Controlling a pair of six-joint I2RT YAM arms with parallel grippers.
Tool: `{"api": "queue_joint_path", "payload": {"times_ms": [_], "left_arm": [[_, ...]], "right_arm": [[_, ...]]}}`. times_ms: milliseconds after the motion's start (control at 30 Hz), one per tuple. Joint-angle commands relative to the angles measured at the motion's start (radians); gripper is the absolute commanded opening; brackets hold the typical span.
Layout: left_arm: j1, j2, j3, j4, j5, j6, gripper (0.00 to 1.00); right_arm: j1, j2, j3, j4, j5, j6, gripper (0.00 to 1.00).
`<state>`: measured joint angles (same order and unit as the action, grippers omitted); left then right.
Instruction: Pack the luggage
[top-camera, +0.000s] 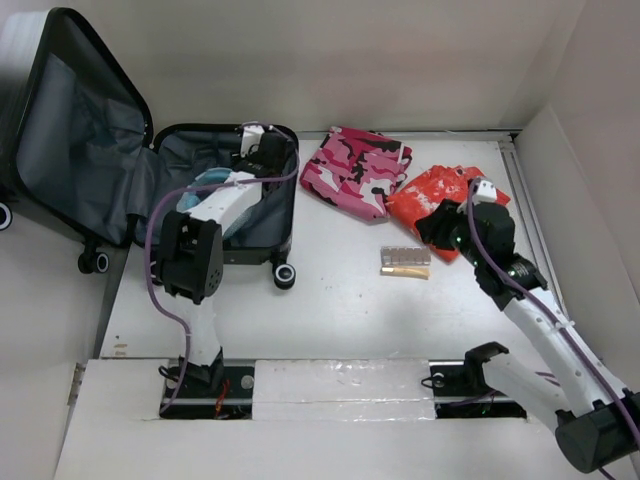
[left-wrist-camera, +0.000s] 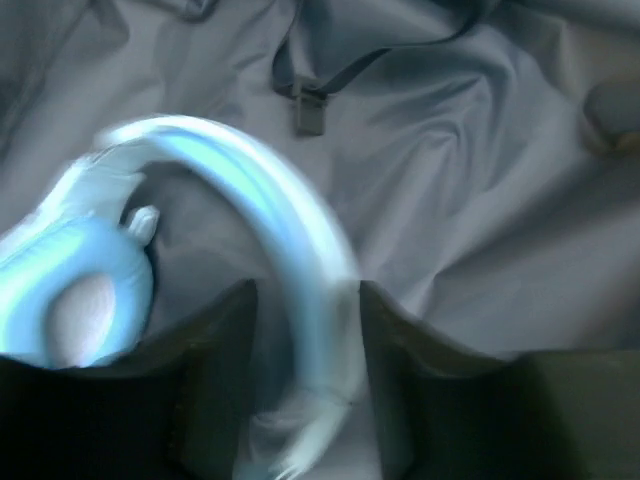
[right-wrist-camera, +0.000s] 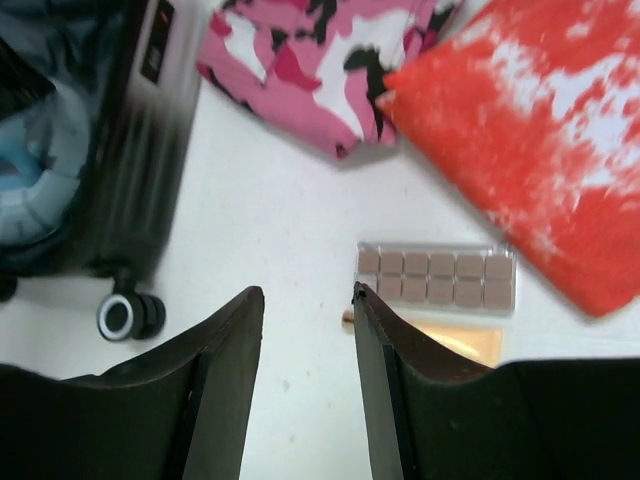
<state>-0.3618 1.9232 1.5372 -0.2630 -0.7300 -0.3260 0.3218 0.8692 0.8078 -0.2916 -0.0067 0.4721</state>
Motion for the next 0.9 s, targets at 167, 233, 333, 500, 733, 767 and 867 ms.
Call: {"api": "queue_joint_path", "payload": {"times_ms": [167, 233, 333, 500, 733, 767, 867], "left_arm": [[-0.044, -0.231, -0.072, 0.132, 0.104, -0.076, 0.78], [-0.116, -0.304, -0.118, 0.160, 0.145, -0.085, 0.78], [-0.239, -0.355, -0.166, 0.211, 0.170, -0.085, 0.76], [-0.504, -0.377, -0.302, 0.275, 0.240, -0.129, 0.73], [-0.540, -0.509, -0.621, 0.553, 0.503, -0.248, 0.68], [-0.540, -0.521, -0.646, 0.599, 0.520, -0.248, 0.68], [-0.540, -0.546, -0.709, 0.637, 0.573, -0.260, 0.67]], "right_arm": [[0.053, 0.019, -0.163, 0.029, 0.050, 0.031, 0.57], [0.053, 0.043, -0.202, 0.040, 0.060, 0.031, 0.63], [0.053, 0.109, -0.226, 0.075, 0.060, 0.062, 0.67], [0.053, 0.189, -0.245, 0.095, 0.154, 0.092, 0.60], [0.010, 0.349, -0.197, 0.173, 0.137, 0.102, 0.59], [0.010, 0.385, -0.188, 0.183, 0.120, 0.102, 0.60], [0.000, 0.448, -0.174, 0.224, 0.047, 0.102, 0.60]]}}
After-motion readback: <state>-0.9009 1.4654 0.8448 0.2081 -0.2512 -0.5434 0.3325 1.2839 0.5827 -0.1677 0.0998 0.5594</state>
